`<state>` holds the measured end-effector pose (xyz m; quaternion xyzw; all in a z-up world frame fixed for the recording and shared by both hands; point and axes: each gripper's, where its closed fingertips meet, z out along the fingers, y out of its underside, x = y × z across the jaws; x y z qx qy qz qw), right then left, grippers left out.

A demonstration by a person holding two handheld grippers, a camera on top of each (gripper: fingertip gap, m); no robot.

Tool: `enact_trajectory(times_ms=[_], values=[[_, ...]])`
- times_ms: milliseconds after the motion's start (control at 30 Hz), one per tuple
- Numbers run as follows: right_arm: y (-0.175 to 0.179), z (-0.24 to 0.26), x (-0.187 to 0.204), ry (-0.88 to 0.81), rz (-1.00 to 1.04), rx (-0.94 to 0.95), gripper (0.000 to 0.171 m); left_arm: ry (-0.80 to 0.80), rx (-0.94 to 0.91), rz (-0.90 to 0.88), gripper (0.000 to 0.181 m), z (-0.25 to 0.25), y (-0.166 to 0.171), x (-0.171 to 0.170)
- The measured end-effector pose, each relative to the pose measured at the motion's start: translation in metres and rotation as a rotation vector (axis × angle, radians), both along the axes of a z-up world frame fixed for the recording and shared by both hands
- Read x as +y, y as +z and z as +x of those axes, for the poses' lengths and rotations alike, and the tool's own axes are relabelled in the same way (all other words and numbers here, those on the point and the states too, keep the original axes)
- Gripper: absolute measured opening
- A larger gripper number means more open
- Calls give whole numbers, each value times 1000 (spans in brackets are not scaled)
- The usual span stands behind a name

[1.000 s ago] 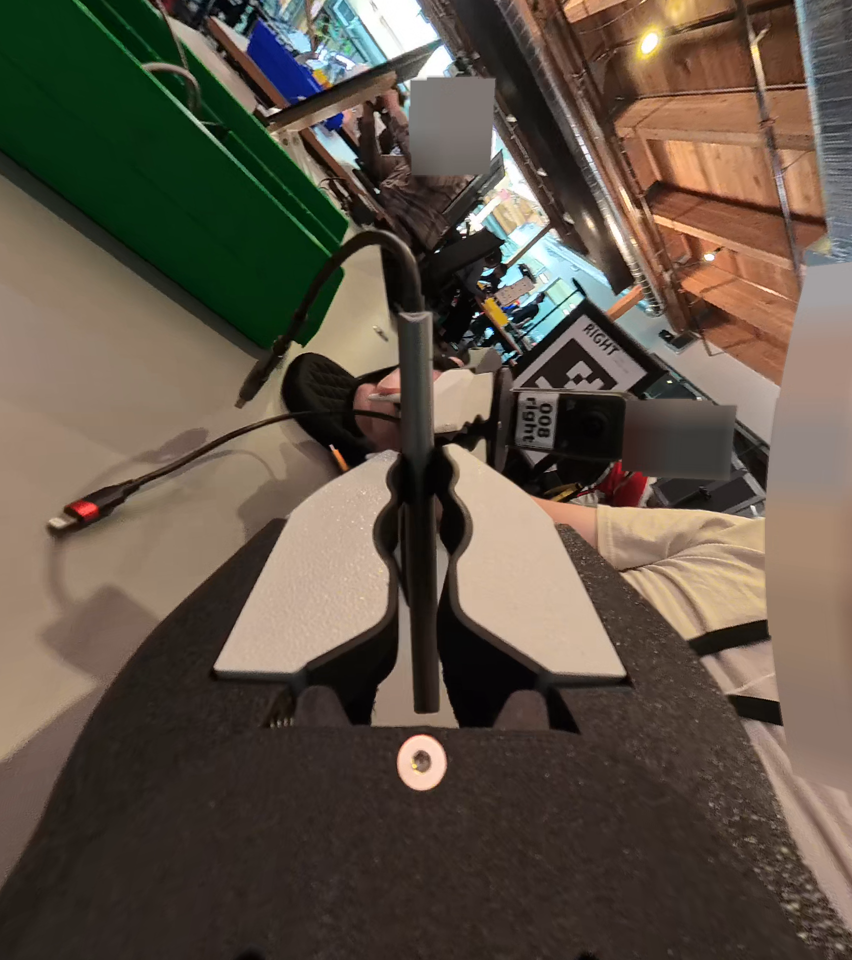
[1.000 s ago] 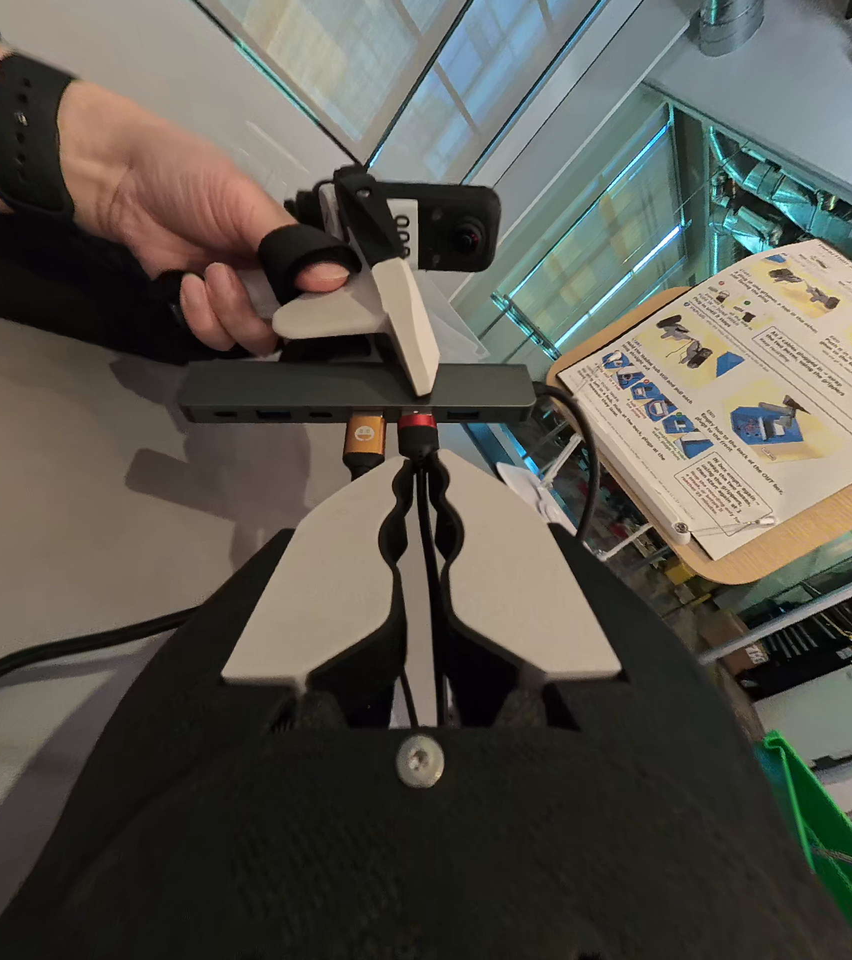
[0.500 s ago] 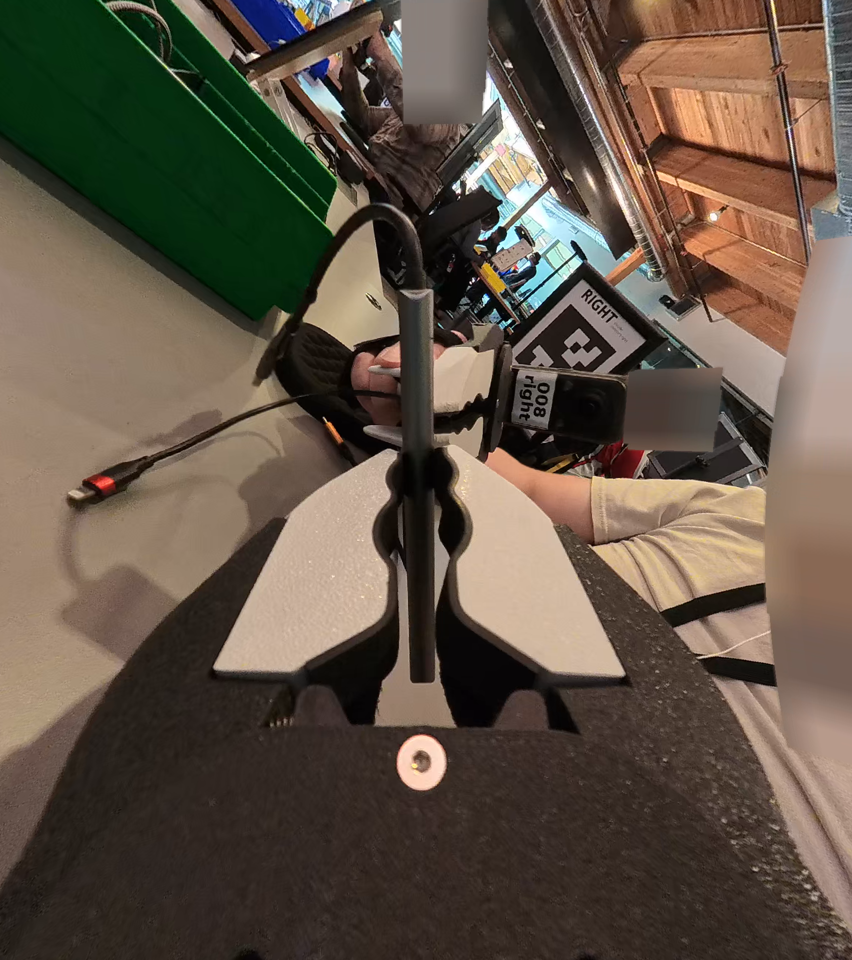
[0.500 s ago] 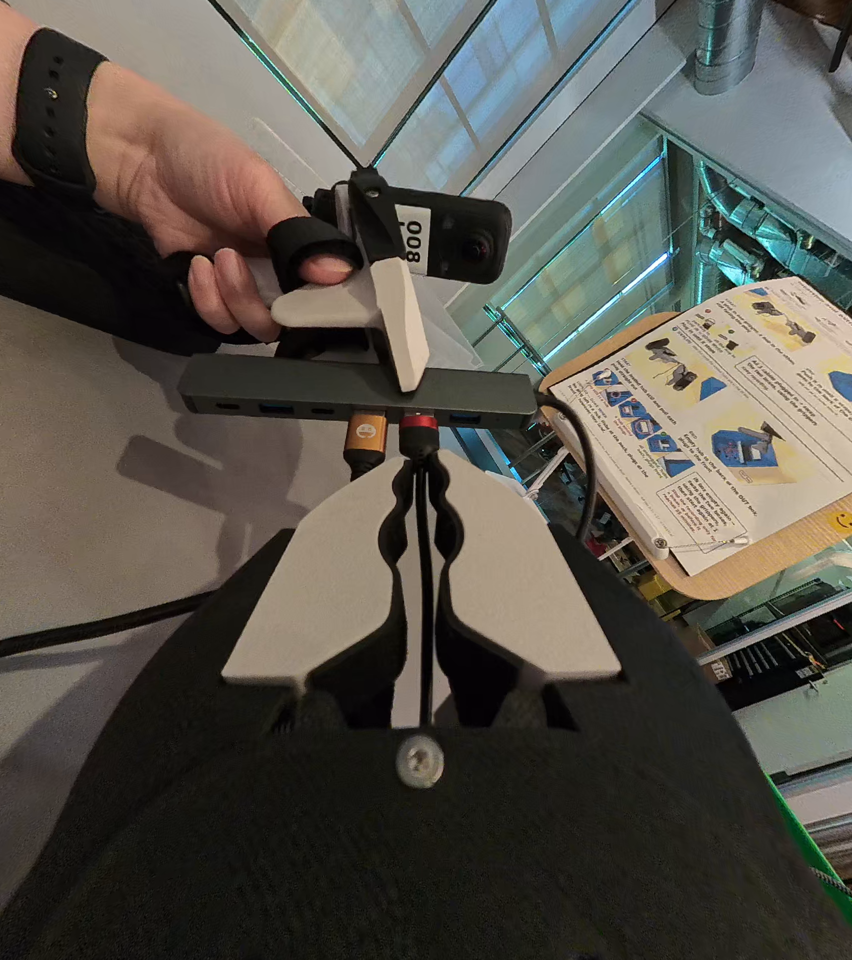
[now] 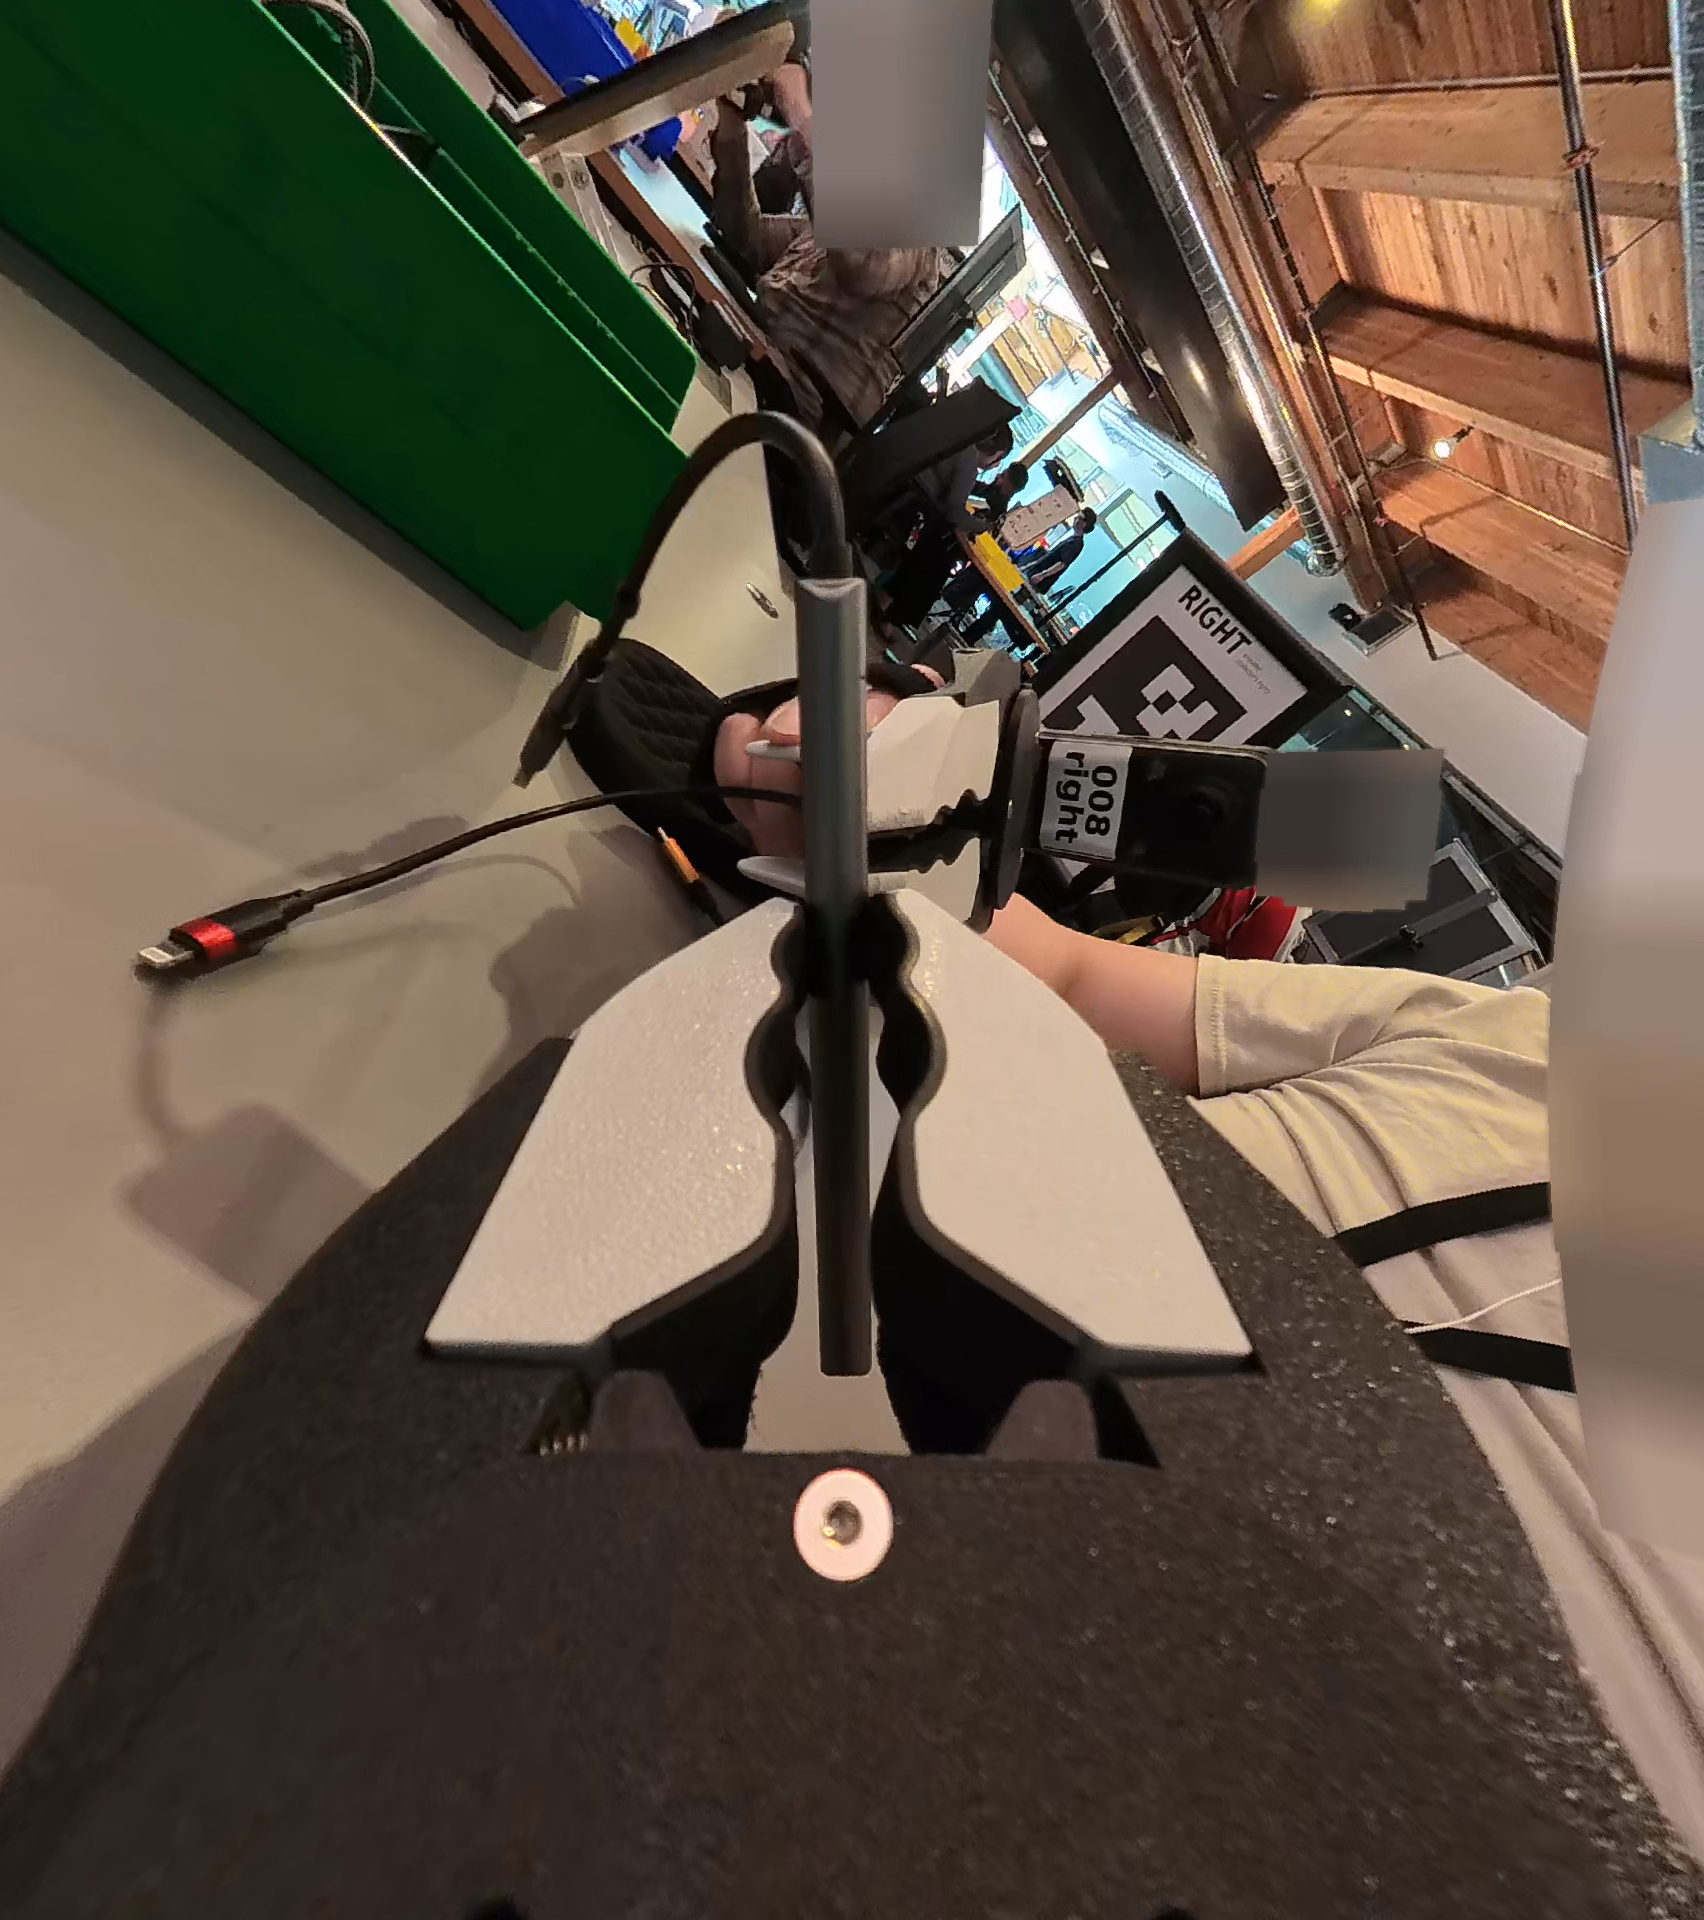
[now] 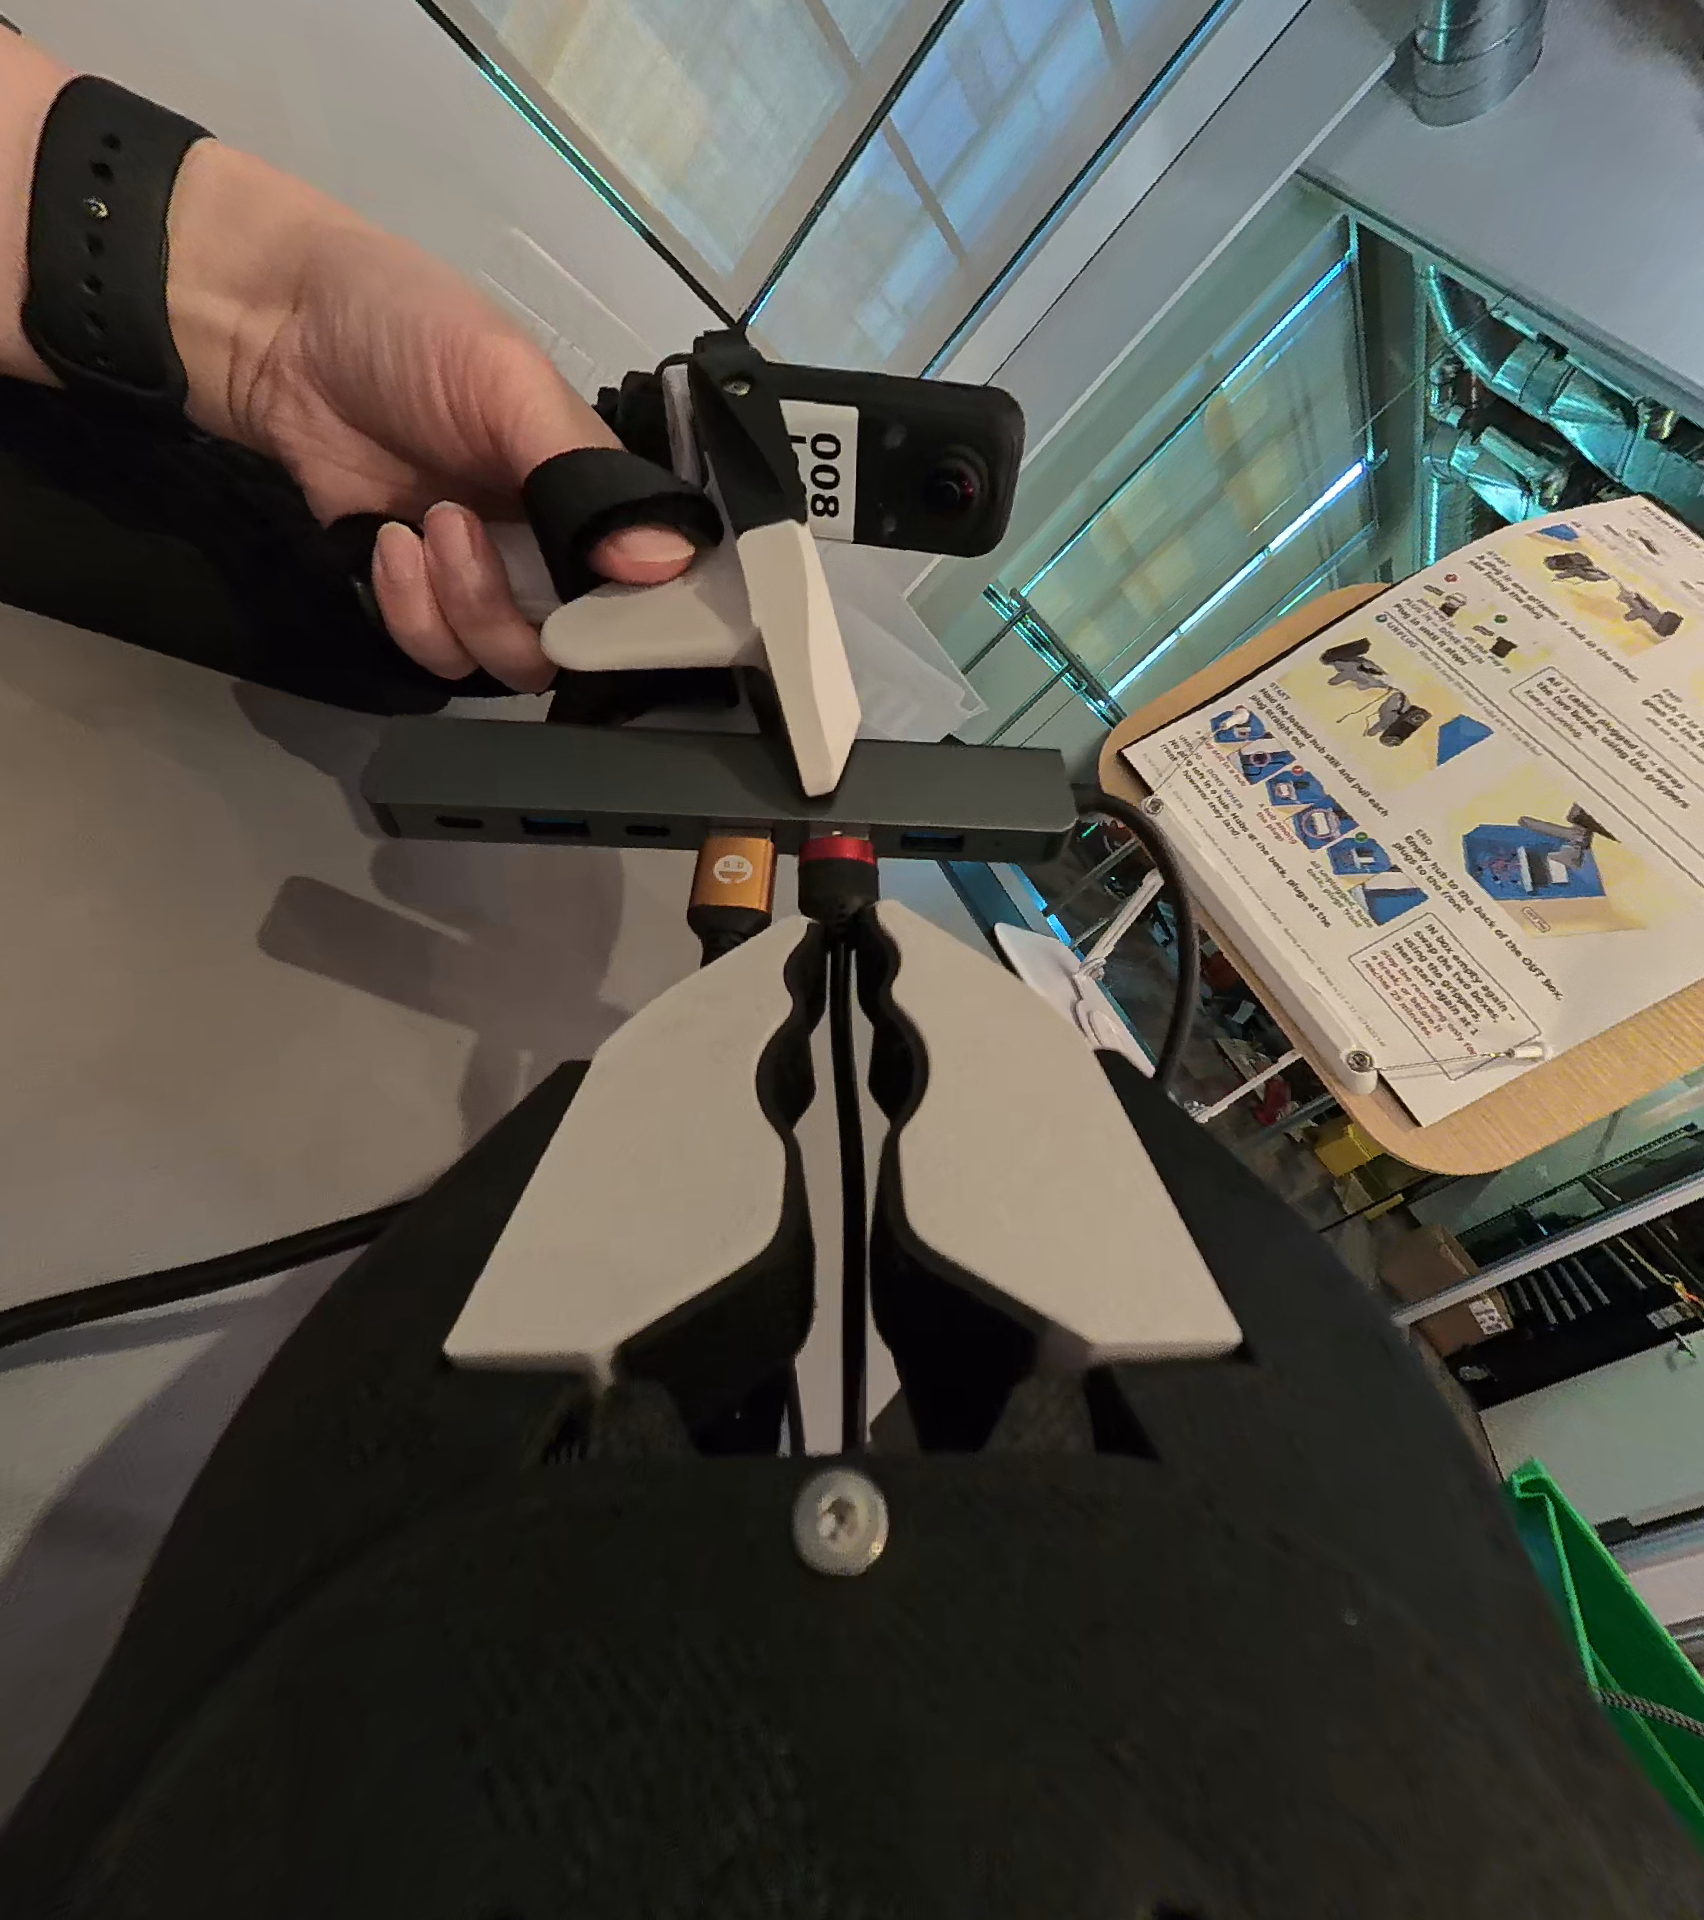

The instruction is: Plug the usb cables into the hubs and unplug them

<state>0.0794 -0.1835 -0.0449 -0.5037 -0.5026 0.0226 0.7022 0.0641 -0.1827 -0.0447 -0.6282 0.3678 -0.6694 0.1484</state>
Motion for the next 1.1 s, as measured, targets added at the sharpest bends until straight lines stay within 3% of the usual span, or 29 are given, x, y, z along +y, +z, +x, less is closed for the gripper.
enact_trajectory(times_ms=[633, 800, 967, 1100], values=[[-8, -4, -2, 39, -12, -63, 6, -56, 74, -3, 10, -3, -12, -6], [5, -3, 2, 61, -19, 43, 9, -52, -7, -72, 10, -6, 4, 1], [12, -3, -11, 93, 54, 57, 5, 42, 10, -55, 10, -13, 1, 16], [-6, -14, -7, 94, -14, -16, 9, 58, 12, -59, 10, -11, 0, 19]])
